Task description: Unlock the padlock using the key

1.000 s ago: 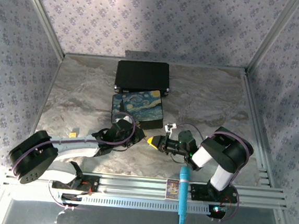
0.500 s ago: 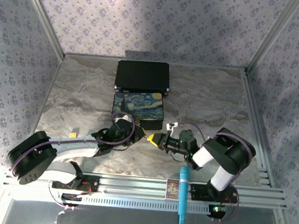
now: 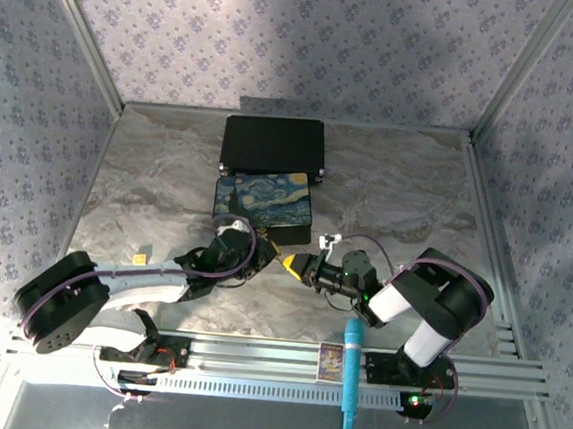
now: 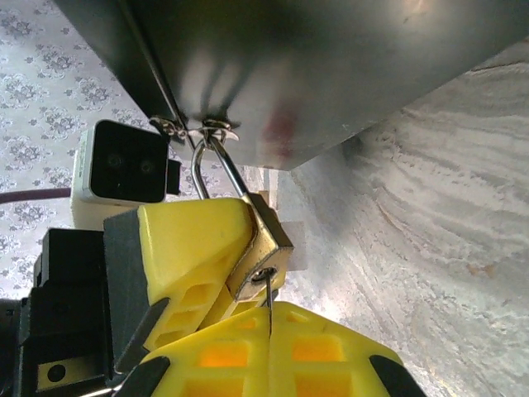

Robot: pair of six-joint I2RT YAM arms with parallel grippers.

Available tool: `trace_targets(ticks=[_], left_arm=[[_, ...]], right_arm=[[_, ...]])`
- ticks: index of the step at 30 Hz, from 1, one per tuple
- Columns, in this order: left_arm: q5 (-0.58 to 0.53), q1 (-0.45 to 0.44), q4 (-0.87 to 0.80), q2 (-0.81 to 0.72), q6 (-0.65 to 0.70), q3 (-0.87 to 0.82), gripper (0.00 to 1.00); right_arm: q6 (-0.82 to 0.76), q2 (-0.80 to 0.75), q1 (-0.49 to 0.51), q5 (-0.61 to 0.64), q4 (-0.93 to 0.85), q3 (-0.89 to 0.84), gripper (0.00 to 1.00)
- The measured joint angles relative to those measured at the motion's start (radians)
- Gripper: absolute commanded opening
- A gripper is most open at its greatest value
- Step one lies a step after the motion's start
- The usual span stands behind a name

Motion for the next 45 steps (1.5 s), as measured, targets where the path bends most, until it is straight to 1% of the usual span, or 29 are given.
trace_targets(ticks=[7,14,21,26,36,45], left_arm=[[-0.015,-0.004,0.025,-0.024,-0.028,0.000,0.00],[-0.015,-0.004,0.018,-0.040,-0.028,0.000,0.00],[-0.011,-0.012,0.018,-0.040,-0.028,0.000,0.00],[0.003,-0.023,0.024,-0.039,-0.028,0.000,0.00],[0.029,-0.031,0.049,0.008,-0.039,0.000,0.00],[0.034,-0.034,0.060,0.014,-0.047,0.000,0.00]], right_arm=[[0.011,0.001,0.012,0.014,0.021,0.018,0.00],[0.011,0.003,0.009,0.006,0.035,0.020,0.00],[0.011,-0.001,-0.045,-0.045,0.053,-0.001,0.00],[0.010,0.000,-0.077,-0.049,0.045,-0.004,0.00],[0.010,0.058,-0.050,-0.038,0.031,0.017,0.00],[0.010,0.048,-0.068,-0.041,0.027,0.009,0.00]])
